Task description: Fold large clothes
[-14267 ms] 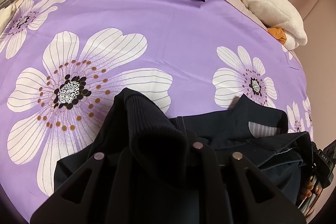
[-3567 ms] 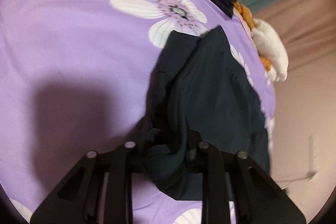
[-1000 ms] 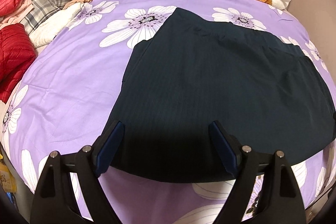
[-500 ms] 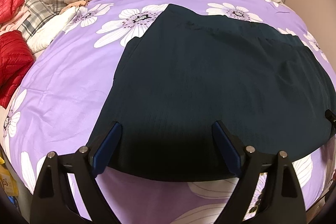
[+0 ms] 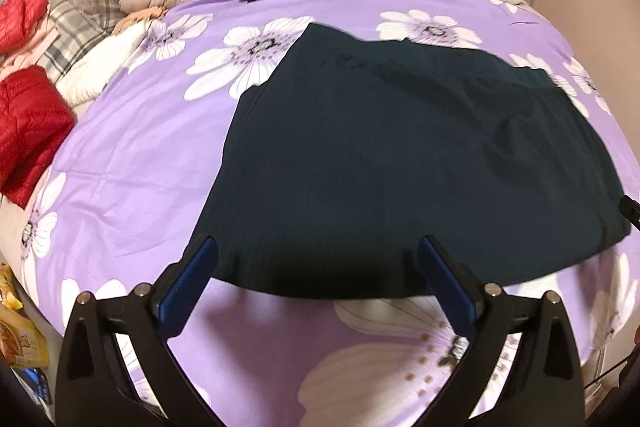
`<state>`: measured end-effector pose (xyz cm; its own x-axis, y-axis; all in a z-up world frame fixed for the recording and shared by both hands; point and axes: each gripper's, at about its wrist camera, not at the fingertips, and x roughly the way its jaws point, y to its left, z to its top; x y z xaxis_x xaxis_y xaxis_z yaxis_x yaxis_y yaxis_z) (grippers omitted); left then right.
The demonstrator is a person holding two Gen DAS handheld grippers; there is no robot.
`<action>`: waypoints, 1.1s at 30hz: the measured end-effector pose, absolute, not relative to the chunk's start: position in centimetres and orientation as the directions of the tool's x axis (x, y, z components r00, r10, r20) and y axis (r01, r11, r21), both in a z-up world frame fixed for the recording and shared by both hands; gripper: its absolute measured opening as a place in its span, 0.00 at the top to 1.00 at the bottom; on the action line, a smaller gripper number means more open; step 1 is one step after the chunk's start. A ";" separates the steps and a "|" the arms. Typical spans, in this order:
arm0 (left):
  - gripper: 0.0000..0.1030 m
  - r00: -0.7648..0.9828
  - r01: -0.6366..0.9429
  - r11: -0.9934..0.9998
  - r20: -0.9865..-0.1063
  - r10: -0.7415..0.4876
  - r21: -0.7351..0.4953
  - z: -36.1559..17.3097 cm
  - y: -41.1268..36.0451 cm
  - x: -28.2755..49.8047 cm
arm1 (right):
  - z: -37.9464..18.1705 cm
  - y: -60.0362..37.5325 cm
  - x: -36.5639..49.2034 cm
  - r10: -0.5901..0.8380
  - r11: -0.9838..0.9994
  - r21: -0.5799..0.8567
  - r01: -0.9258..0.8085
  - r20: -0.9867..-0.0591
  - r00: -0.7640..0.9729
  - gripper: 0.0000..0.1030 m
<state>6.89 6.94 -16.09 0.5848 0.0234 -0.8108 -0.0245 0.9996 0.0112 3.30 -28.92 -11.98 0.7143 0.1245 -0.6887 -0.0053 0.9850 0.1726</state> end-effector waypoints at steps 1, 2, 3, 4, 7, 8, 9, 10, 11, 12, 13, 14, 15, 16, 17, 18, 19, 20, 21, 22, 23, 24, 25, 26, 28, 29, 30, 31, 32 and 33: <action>0.00 0.591 -0.014 1.000 -0.806 0.022 0.017 -15.6 6.7 6.6 | -11.5 -28.8 2.9 0.142 0.983 0.185 -0.019 -0.684 0.716 0.32; 0.00 0.595 -0.006 1.000 -0.803 0.027 0.029 -15.2 6.5 6.3 | -11.2 -28.6 2.7 0.150 0.982 0.188 -0.027 -0.680 0.718 0.28; 0.00 0.596 -0.003 0.999 -0.802 0.037 0.044 -14.9 6.2 6.1 | -11.0 -28.5 2.5 0.153 0.982 0.188 -0.032 -0.677 0.720 0.21; 0.00 0.593 -0.003 0.998 -0.804 0.048 0.057 -14.6 6.0 5.9 | -10.8 -28.3 2.3 0.158 0.982 0.186 -0.041 -0.675 0.721 0.18; 0.00 0.582 0.014 0.999 -0.813 0.021 0.036 -13.8 5.7 5.0 | -10.2 -27.7 1.8 0.162 0.983 0.179 -0.051 -0.688 0.708 0.11; 0.00 0.580 0.021 1.000 -0.815 0.001 0.016 -13.5 5.6 4.7 | -9.9 -27.4 1.6 0.163 0.983 0.176 -0.055 -0.693 0.703 0.08; 0.00 0.576 0.027 1.000 -0.817 -0.015 0.001 -13.1 5.6 4.4 | -9.7 -27.3 1.5 0.159 0.984 0.169 -0.056 -0.697 0.700 0.00; 0.00 0.574 0.030 0.999 -0.818 -0.026 -0.011 -12.8 5.5 4.1 | -9.5 -27.1 1.4 0.153 0.985 0.160 -0.056 -0.696 0.701 0.00; 0.00 0.576 0.032 0.999 -0.817 -0.033 -0.018 -12.4 5.3 3.9 | -9.2 -27.0 1.3 0.144 0.987 0.149 -0.054 -0.697 0.703 0.00; 0.00 0.577 0.032 0.999 -0.816 -0.038 -0.024 -12.0 5.2 3.6 | -9.1 -26.9 1.1 0.139 0.988 0.143 -0.053 -0.697 0.704 0.00; 0.00 0.575 0.031 0.999 -0.818 -0.037 -0.023 -11.7 4.9 3.4 | -8.8 -26.7 1.1 0.130 0.990 0.133 -0.050 -0.701 0.701 0.00; 0.00 0.570 0.034 0.999 -0.821 -0.036 -0.021 -11.4 4.8 3.3 | -8.6 -26.6 1.0 0.125 0.991 0.128 -0.049 -0.702 0.701 0.00; 0.00 0.564 0.031 0.999 -0.825 -0.031 -0.017 -11.2 4.6 3.2 | -8.3 -26.5 0.9 0.122 0.991 0.124 -0.049 -0.699 0.705 0.00; 0.00 0.559 0.026 1.000 -0.829 -0.024 -0.011 -10.9 4.4 3.2 | -8.0 -26.4 0.8 0.116 0.992 0.119 -0.046 -0.701 0.704 0.00; 0.00 0.553 0.022 1.000 -0.833 -0.016 -0.005 -10.6 4.2 3.2 | -7.5 -26.2 0.8 0.101 0.994 0.104 -0.038 -0.707 0.700 0.00; 0.00 0.548 0.019 1.000 -0.836 -0.008 0.003 -10.3 4.1 3.1 | -7.2 -26.2 0.7 0.093 0.995 0.098 -0.033 -0.708 0.700 0.00; 0.00 0.550 0.021 1.000 -0.835 -0.009 0.002 -9.7 4.0 3.0 | -6.6 -26.2 0.5 0.091 0.995 0.098 -0.031 -0.701 0.708 0.00; 0.00 0.555 0.023 1.000 -0.832 -0.015 -0.002 -9.2 4.0 3.0 | -5.5 -26.2 0.3 0.104 0.993 0.107 -0.041 -0.687 0.719 0.00; 0.00 0.563 0.027 1.000 -0.826 -0.023 -0.009 -8.2 3.9 2.9 | -4.7 -26.2 0.2 0.114 0.992 0.114 -0.049 -0.681 0.723 0.00; 0.00 0.570 0.030 1.000 -0.821 -0.024 -0.009 -7.3 3.8 2.7 | -3.9 -26.3 0.0 0.120 0.991 0.122 -0.050 -0.675 0.728 0.00; 0.00 0.584 0.033 0.999 -0.812 -0.021 -0.002 -6.3 3.7 2.5 | -3.0 -26.4 -0.1 0.122 0.991 0.127 -0.049 -0.671 0.731 0.00; 0.00 0.604 0.036 0.999 -0.797 -0.017 0.007 -5.2 3.5 2.3 | -2.1 -26.5 -0.3 0.124 0.990 0.131 -0.048 -0.666 0.735 0.00; 0.00 0.619 0.039 0.999 -0.786 -0.015 0.012 -4.5 3.4 2.1 | -1.2 -26.5 -0.5 0.125 0.990 0.133 -0.048 -0.658 0.743 0.00; 0.00 0.644 0.045 0.999 -0.765 -0.015 0.019 -3.0 3.1 1.7 | -0.4 -26.6 -0.7 0.122 0.990 0.130 -0.048 -0.648 0.752 0.00; 0.00 0.676 0.060 0.998 -0.736 -0.029 0.015 -0.8 2.8 1.0 | 1.4 -26.4 -1.4 0.106 0.993 0.108 -0.049 -0.623 0.775 0.00; 0.00 0.688 0.070 0.998 -0.725 -0.041 0.010 0.0 2.7 0.7 | 2.2 -26.5 -1.7 0.101 0.994 0.101 -0.050 -0.607 0.789 0.00; 0.00 0.699 0.080 0.997 -0.713 -0.052 0.005 0.9 2.6 0.4 | 3.0 -26.5 -2.0 0.097 0.994 0.095 -0.050 -0.596 0.797 0.00; 0.00 0.710 0.088 0.996 -0.701 -0.059 0.005 1.8 2.5 0.1 | 3.6 -26.5 -2.2 0.094 0.995 0.091 -0.049 -0.592 0.800 0.00; 0.00 0.726 0.090 0.996 -0.685 -0.059 0.010 2.9 2.2 -0.3 | 4.1 -26.5 -2.3 0.091 0.995 0.090 -0.046 -0.592 0.801 0.00; 0.00 0.737 0.089 0.996 -0.674 -0.057 0.013 3.5 2.1 -0.6 | 4.6 -26.6 -2.5 0.096 0.994 0.098 -0.048 -0.586 0.804 0.00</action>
